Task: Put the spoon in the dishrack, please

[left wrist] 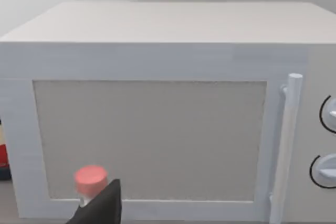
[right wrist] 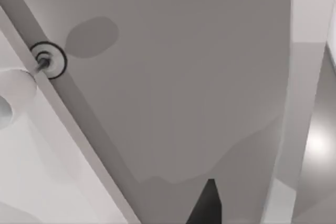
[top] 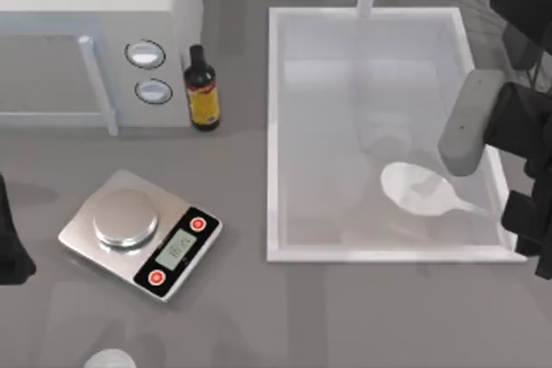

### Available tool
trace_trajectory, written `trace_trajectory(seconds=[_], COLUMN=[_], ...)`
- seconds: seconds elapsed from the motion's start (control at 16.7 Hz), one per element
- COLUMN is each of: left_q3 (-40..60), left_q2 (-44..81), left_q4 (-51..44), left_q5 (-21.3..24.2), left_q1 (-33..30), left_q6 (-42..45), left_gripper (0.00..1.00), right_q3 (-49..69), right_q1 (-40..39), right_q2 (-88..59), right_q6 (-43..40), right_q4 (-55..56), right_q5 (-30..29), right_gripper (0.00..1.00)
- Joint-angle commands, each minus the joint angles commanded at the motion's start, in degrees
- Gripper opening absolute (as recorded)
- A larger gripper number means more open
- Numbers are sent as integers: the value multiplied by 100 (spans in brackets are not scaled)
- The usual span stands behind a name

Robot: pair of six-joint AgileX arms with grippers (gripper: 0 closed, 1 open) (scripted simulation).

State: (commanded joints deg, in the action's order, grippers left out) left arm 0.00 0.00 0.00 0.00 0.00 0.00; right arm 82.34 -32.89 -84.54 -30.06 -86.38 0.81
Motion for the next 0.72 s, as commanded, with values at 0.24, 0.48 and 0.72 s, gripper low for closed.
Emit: trace_trajectory(seconds=[0.24, 0.48, 0.72], left_q3=[0, 0, 0], left_q2=[0, 0, 0], left_q4=[0, 0, 0], left_q5=[0, 0, 0], left_q1=[0, 0, 0], left_q6=[0, 0, 0], left_gripper=[100, 100, 100], right_q3=[-16, -79, -326], right_q1=[-16, 552, 1843], right_q2=[-16, 205, 658], right_q6=[13, 245, 822], right_q4=[21, 591, 2007], right_q5=[7, 317, 981], right_gripper=[0, 0, 0])
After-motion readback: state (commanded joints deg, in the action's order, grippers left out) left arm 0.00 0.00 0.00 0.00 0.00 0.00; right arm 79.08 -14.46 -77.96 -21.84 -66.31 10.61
